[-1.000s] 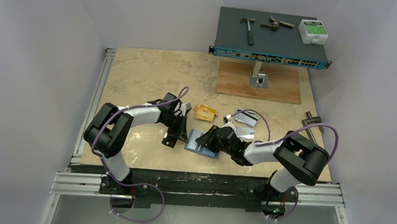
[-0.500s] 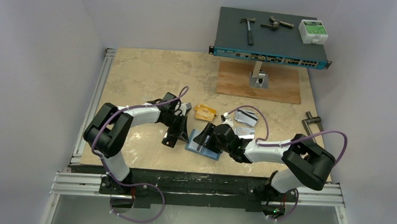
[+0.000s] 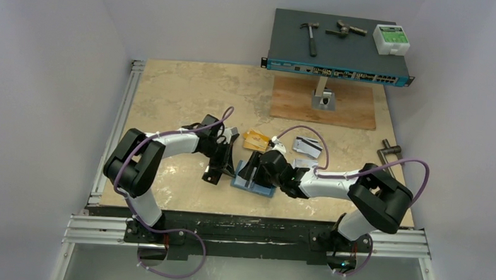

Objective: Put the credit cards into the card holder
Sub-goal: Insert the credit card into the card holder, then close the card holder at the center of the board.

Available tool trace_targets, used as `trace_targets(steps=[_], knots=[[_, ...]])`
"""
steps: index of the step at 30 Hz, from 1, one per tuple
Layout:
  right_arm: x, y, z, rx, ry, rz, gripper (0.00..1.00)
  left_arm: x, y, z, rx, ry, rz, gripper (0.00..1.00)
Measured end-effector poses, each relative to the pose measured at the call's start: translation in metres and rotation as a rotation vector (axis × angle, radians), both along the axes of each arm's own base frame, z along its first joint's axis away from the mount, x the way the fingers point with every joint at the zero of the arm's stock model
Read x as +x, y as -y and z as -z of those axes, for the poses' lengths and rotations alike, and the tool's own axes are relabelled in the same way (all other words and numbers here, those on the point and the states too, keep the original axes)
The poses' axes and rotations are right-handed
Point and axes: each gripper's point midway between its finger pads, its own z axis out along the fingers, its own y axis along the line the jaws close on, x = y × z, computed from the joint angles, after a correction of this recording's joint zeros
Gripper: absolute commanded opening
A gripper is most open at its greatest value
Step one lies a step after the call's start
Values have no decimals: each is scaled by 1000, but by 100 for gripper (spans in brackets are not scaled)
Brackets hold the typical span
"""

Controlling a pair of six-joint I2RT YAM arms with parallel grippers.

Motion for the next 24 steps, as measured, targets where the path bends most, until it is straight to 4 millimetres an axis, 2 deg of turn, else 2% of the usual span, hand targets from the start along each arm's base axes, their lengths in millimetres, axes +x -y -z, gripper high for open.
trace_targets(steps=[6,13,17,21,24], knots=[[-5,4,-4,-26,-14,-19,73,2,-1,-7,-16,6,-7,0],[-14,16,-32,-59,-24,-32,75,8,-4,-16,-31,33,-23,0],[-14,31,-35,-167,-26,-24,74,8,-4,-16,-31,34,-22,0],[-13,55,-31,-343,-28,-1,74,8,-4,-16,-32,34,-22,0],[-7,65,-28,-479,-26,22,74,8,-4,-17,-32,35,-22,0]])
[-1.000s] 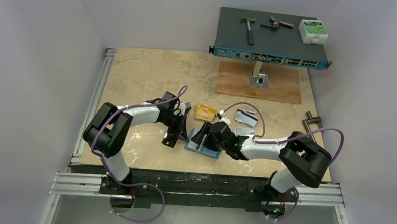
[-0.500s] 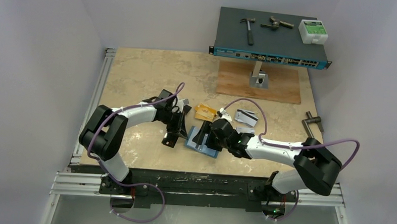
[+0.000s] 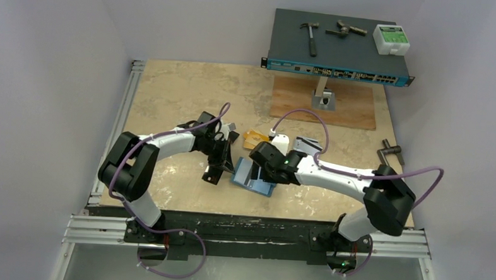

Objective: Put the credit cards into the card holder
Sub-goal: Close the card holder at the center of the board.

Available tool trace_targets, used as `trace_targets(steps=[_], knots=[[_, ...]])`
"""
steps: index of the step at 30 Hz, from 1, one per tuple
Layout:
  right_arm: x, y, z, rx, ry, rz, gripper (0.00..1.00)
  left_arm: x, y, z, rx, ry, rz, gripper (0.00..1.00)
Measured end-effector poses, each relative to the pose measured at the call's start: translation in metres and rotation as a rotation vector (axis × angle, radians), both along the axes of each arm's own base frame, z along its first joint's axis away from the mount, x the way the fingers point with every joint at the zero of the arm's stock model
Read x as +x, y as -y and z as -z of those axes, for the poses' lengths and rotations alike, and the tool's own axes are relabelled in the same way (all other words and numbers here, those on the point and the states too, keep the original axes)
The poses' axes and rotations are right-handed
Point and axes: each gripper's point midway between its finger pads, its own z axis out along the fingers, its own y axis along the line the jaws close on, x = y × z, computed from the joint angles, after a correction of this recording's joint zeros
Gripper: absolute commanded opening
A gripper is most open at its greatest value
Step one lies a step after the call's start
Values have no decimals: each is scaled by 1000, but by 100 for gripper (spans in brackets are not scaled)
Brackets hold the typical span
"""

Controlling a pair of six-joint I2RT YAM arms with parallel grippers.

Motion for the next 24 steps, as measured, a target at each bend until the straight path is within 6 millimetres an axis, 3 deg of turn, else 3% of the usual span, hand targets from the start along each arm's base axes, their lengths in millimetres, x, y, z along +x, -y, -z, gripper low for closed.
trace_targets(steps=[3,10,19,24], knots=[[2,4,10,-106,-2,-2,73,0,0,-1,-2,3,0,0],[-3,18,40,-310,-24,-16,60,0,1,-4,-9,9,1,0],[2,27,36,-340,14,34,32,2,2,-6,-16,18,1,0],[4,31,34,-350,28,60,26,2,2,-8,-19,23,1,0]])
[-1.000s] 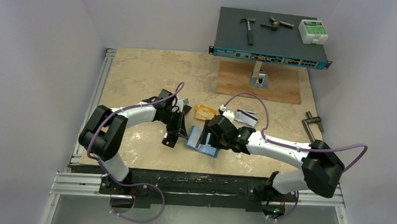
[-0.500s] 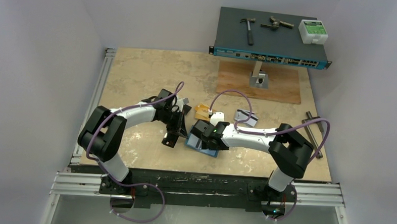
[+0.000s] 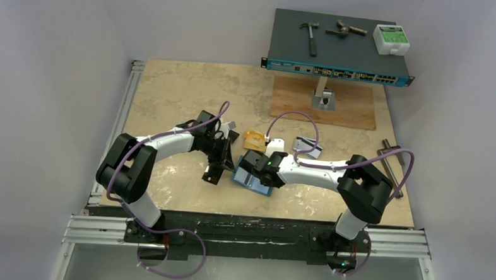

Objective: Put the credit cards into the card holder
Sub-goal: Close the card holder at the center of the board.

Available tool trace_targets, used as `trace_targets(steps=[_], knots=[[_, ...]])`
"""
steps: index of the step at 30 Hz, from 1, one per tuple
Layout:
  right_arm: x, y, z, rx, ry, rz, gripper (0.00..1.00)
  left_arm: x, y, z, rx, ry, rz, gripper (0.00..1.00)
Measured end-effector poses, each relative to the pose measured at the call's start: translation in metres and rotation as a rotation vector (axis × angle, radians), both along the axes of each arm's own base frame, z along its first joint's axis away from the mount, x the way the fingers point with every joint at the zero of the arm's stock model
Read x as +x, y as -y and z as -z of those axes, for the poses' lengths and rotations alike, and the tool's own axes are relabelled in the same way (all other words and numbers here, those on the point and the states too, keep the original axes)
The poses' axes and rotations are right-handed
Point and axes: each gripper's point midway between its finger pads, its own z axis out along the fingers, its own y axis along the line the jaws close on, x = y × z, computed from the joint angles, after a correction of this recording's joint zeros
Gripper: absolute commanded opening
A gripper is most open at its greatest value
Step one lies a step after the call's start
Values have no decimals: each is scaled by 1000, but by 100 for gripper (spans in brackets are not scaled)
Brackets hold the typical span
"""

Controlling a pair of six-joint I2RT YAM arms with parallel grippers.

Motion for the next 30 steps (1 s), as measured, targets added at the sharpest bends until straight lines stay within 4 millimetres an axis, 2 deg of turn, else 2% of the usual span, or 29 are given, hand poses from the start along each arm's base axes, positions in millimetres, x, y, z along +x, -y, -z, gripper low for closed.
trace_targets(steps=[11,19,24,30], knots=[[-6,14,-6,15,22,48,22,2,-1,-1,-3,7,-5,0],[-14,27,-3,17,17,77,27,4,0,-6,-12,26,-5,0],[-16,30,-3,35,23,88,18,4,0,-6,-13,28,-5,0],[-19,33,-7,84,33,105,2,4,0,-6,-14,29,-5,0]])
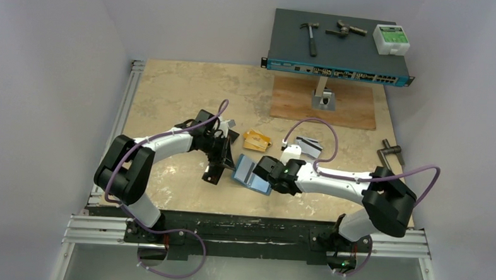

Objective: Put the credit cards into the card holder
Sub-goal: Close the card holder at the center of the board.

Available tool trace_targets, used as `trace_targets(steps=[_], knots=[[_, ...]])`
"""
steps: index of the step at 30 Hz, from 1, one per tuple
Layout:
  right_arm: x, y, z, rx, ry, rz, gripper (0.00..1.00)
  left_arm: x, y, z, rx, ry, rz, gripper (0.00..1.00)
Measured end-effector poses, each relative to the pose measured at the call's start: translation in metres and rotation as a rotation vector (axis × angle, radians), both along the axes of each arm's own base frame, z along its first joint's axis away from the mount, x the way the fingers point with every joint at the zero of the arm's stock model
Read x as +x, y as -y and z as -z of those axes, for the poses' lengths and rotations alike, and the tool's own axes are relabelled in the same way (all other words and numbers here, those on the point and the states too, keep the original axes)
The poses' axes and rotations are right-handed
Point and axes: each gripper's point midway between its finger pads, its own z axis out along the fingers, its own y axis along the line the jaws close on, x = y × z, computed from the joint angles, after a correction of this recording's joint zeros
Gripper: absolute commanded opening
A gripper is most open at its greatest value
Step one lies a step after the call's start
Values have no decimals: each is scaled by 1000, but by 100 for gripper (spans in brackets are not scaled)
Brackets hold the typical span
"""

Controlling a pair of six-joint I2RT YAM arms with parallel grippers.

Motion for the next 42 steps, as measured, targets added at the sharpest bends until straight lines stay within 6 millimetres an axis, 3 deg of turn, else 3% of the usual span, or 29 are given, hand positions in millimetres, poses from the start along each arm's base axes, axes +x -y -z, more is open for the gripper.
trace_targets(steps=[15,28,33,42], knots=[[-7,6,17,105,-20,30,0,-4,3,-2,-5,-13,15,0],[3,-17,14,221,15,15,0,-20,64,-41,-61,45,191,0],[0,-17,15,256,20,10,0,-24,67,-33,-47,21,201,0],[-4,-21,23,304,13,0,0,-30,72,0,-4,-64,205,0]])
